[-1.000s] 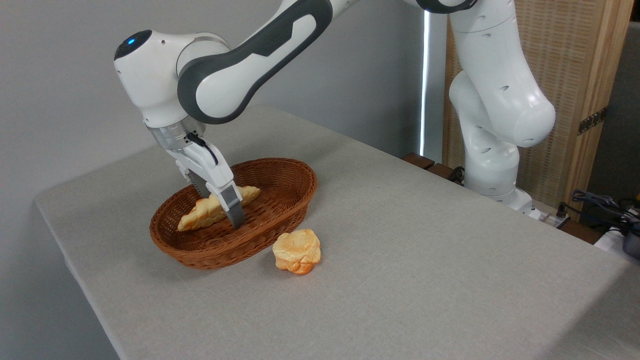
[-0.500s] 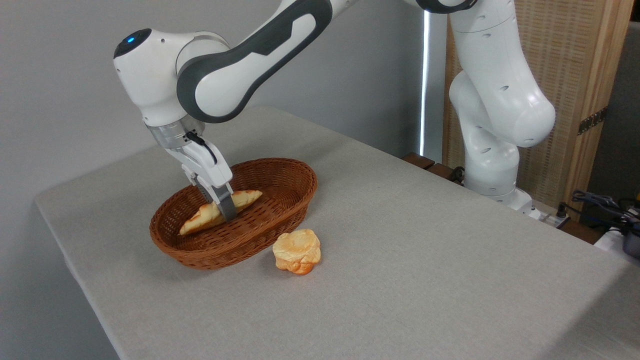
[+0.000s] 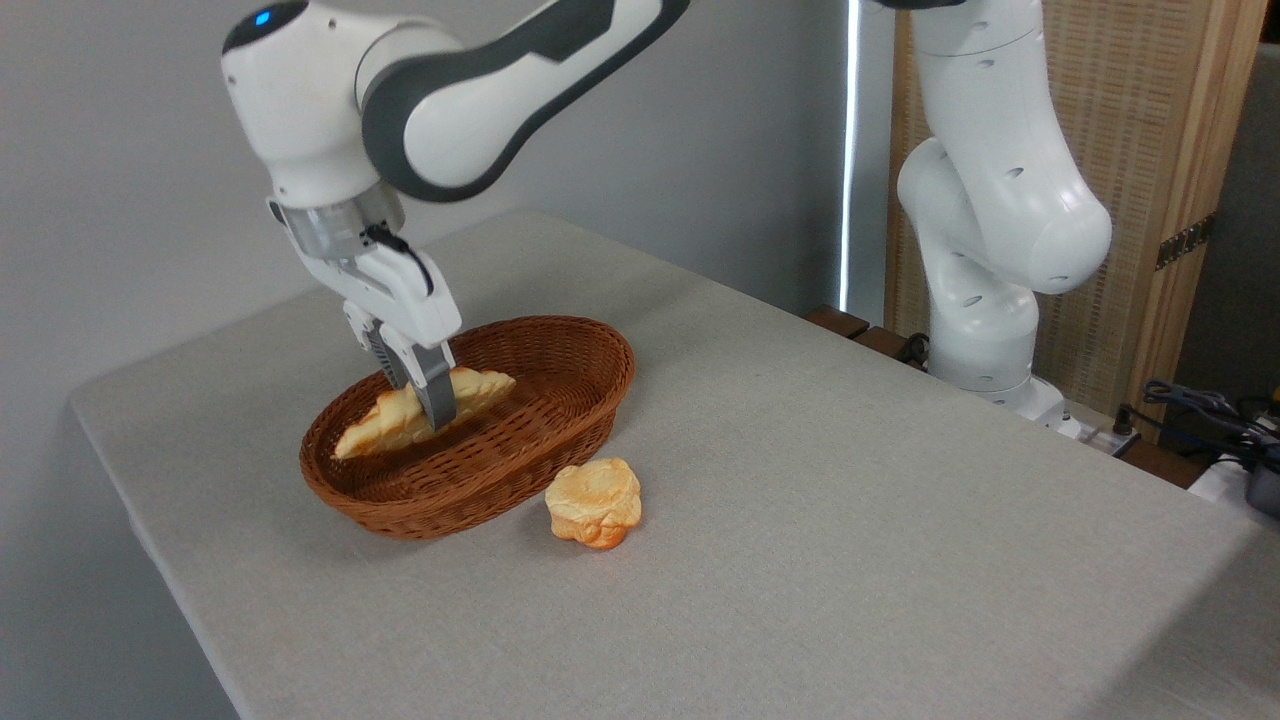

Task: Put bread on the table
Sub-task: 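Close the gripper on the bread roll and lift it from the basket, then carry the bread roll past the orange bun and lower it onto the table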

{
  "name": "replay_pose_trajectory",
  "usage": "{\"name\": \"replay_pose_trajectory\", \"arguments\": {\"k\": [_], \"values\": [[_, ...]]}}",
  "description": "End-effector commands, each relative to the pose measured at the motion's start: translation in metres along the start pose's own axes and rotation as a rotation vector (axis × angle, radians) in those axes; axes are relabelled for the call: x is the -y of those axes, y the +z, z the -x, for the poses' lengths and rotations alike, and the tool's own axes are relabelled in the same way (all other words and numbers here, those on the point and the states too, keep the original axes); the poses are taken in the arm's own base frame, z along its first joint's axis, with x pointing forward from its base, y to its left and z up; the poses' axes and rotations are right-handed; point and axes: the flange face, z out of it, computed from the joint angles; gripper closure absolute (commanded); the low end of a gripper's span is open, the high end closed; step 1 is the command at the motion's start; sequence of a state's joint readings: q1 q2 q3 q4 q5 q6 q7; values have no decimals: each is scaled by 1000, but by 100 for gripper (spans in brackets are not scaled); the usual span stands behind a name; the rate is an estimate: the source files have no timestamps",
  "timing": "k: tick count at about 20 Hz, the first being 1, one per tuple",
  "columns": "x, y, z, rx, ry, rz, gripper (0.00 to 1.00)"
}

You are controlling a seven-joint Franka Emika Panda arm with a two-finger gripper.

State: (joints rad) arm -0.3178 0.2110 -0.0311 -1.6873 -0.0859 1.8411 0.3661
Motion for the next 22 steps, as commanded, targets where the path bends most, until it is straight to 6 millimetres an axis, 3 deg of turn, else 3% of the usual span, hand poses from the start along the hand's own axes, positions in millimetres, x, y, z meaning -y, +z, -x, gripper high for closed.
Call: {"name": "replay_pose_trajectory", "arguments": {"k": [1,3,7,13,14,16,18,20,22], "values": [[13,-34,22,-28,-37,-14,67],[24,-51,34,-45,-57,-25,66],[68,-79,72,-56,-73,-34,63],[121,-81,115,-24,21,-20,58],[129,-79,120,-17,42,-16,54],[144,-78,130,-14,29,-15,26],[152,-71,135,-3,40,-9,22],[162,-66,142,6,55,-3,1],[170,-66,149,6,52,-4,0]]}}
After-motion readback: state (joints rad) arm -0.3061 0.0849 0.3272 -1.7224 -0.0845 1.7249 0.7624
